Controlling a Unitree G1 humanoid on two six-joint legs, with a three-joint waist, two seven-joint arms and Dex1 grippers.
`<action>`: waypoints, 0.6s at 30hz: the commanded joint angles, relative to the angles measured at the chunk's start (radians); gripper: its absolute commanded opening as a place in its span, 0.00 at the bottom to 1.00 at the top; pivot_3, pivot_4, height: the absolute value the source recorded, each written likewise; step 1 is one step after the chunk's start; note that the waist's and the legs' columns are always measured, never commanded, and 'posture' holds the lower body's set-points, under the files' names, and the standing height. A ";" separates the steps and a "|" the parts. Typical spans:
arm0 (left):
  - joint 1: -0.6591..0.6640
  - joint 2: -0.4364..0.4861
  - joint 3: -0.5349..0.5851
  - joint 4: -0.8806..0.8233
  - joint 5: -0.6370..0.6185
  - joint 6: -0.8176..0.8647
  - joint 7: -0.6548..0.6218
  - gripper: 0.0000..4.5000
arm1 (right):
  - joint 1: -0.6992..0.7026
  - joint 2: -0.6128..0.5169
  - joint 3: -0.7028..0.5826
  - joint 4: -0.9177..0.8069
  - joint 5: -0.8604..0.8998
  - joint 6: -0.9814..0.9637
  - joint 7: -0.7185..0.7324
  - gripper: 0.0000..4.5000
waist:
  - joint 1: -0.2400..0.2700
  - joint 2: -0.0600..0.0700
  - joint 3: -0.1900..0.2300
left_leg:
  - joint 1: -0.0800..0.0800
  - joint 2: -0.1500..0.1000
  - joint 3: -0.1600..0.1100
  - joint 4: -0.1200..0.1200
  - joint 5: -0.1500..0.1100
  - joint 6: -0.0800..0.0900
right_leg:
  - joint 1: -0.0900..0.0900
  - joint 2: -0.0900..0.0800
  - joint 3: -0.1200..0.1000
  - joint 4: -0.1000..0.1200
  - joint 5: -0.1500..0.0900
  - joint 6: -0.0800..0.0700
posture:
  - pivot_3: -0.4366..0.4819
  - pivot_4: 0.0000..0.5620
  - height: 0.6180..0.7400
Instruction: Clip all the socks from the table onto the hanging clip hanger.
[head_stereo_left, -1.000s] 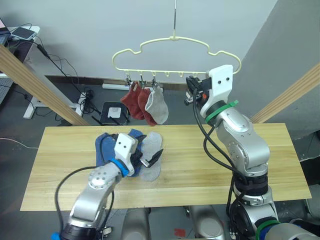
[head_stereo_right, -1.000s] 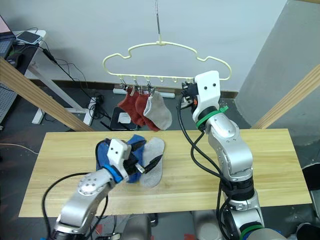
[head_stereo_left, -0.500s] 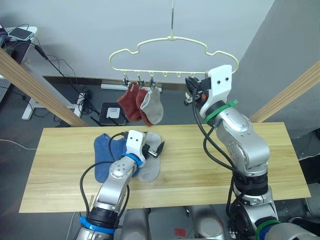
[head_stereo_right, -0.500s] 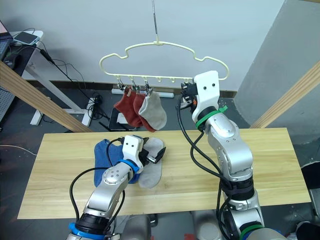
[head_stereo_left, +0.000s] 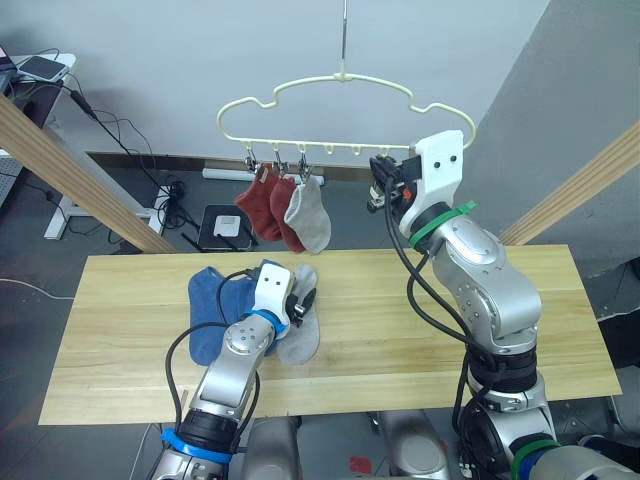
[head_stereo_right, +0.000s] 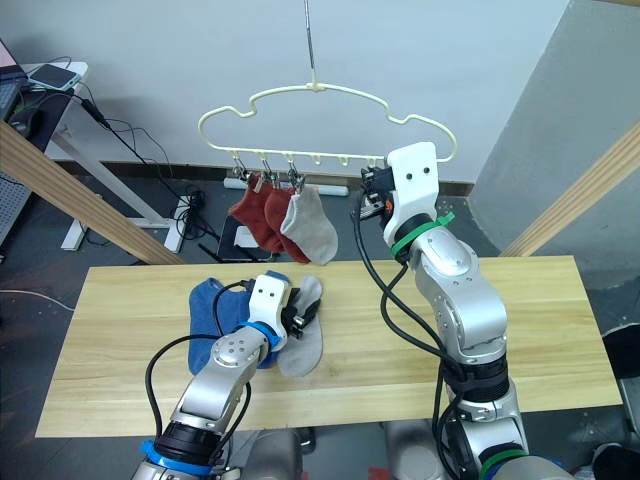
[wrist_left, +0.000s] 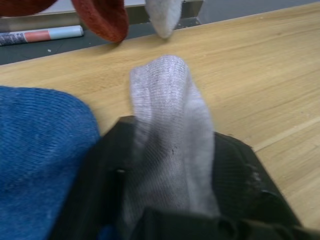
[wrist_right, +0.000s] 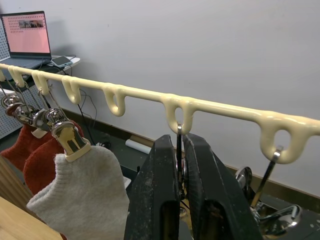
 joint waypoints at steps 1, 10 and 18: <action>0.019 0.008 -0.016 0.007 0.005 0.014 -0.024 0.28 | -0.002 0.006 -0.002 -0.047 0.012 -0.006 -0.006 0.00 | 0.000 0.000 0.000 | 0.000 0.000 0.000 0.000 0.000 0.000 | 0.000 0.000 0.000 0.000 0.000 0.000 | 0.16 0.61 0.93; -0.002 0.082 0.031 -0.020 -0.097 -0.274 -0.215 0.00 | -0.003 0.005 -0.007 -0.049 0.012 -0.008 -0.009 0.00 | 0.000 0.000 0.000 | 0.000 0.001 0.000 0.000 0.000 0.000 | 0.000 0.000 0.000 -0.001 0.000 0.000 | 0.15 0.61 0.93; -0.185 0.140 0.058 0.042 -0.267 -0.606 -0.538 0.00 | -0.011 -0.002 -0.025 -0.064 0.020 0.008 -0.010 0.00 | 0.000 0.000 0.000 | 0.000 0.001 0.004 0.000 0.000 0.000 | 0.000 -0.001 0.000 -0.001 0.000 0.000 | 0.14 0.62 0.93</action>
